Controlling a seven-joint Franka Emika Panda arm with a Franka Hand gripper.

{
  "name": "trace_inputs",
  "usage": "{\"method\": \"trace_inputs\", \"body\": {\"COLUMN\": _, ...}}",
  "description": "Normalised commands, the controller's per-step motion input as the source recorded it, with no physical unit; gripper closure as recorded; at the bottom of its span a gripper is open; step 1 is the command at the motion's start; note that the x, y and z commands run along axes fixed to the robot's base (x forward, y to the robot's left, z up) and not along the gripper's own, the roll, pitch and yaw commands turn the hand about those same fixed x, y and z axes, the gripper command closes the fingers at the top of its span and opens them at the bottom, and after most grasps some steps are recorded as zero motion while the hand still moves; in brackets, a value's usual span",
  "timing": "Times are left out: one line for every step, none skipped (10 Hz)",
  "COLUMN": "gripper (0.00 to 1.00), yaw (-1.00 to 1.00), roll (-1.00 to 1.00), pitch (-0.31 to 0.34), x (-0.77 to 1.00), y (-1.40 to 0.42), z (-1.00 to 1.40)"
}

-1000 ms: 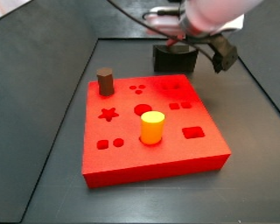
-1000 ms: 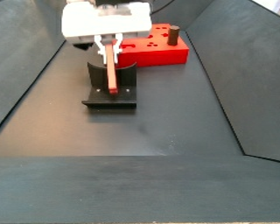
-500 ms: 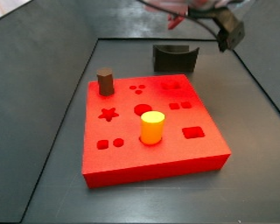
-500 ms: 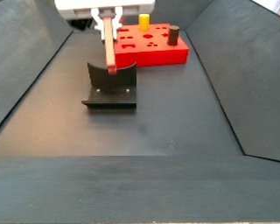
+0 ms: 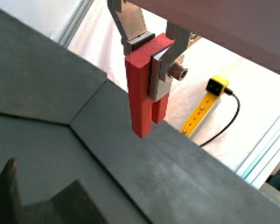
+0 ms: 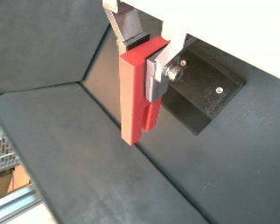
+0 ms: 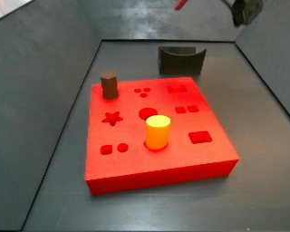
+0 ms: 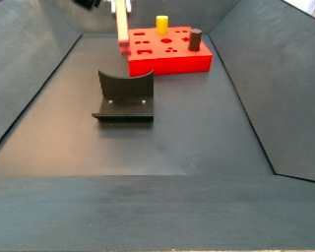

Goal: Pick up the double-square object. Move up. Rotate the double-square object. Place the double-square object on the fixture. Regrasp the double-square object. Move to above the board. Insert the double-square object.
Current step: Move to above the board.

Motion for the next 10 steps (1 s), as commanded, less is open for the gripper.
{"method": "trace_inputs", "body": {"gripper": 1.0, "yaw": 0.02, "roll": -0.06, "pitch": 0.025, "x": -0.07, "y": 0.01, "z": 0.85}}
{"method": "trace_inputs", "body": {"gripper": 1.0, "yaw": 0.02, "roll": -0.06, "pitch": 0.024, "x": -0.06, "y": 0.0, "z": 0.69}}
{"method": "trace_inputs", "body": {"gripper": 1.0, "yaw": 0.02, "roll": -0.06, "pitch": 0.022, "x": -0.05, "y": 0.0, "z": 0.52}}
{"method": "trace_inputs", "body": {"gripper": 1.0, "yaw": 0.02, "roll": -0.06, "pitch": 0.027, "x": -0.04, "y": 0.0, "z": 0.35}}
{"method": "trace_inputs", "body": {"gripper": 1.0, "yaw": -0.1, "roll": -1.0, "pitch": -0.063, "x": -0.48, "y": -1.0, "z": 0.35}}
{"method": "trace_inputs", "body": {"gripper": 1.0, "yaw": -0.1, "roll": -1.0, "pitch": -0.075, "x": -0.48, "y": -1.0, "z": 0.34}}
{"method": "trace_inputs", "body": {"gripper": 1.0, "yaw": -0.11, "roll": -1.0, "pitch": -0.079, "x": -0.51, "y": -1.0, "z": 0.36}}
{"method": "trace_inputs", "body": {"gripper": 1.0, "yaw": -0.11, "roll": -1.0, "pitch": -0.085, "x": -0.53, "y": -1.0, "z": 0.35}}
{"method": "trace_inputs", "body": {"gripper": 1.0, "yaw": -0.12, "roll": -1.0, "pitch": -0.085, "x": -0.54, "y": -1.0, "z": 0.36}}
{"method": "trace_inputs", "body": {"gripper": 1.0, "yaw": -0.12, "roll": -1.0, "pitch": -0.083, "x": -0.55, "y": -1.0, "z": 0.36}}
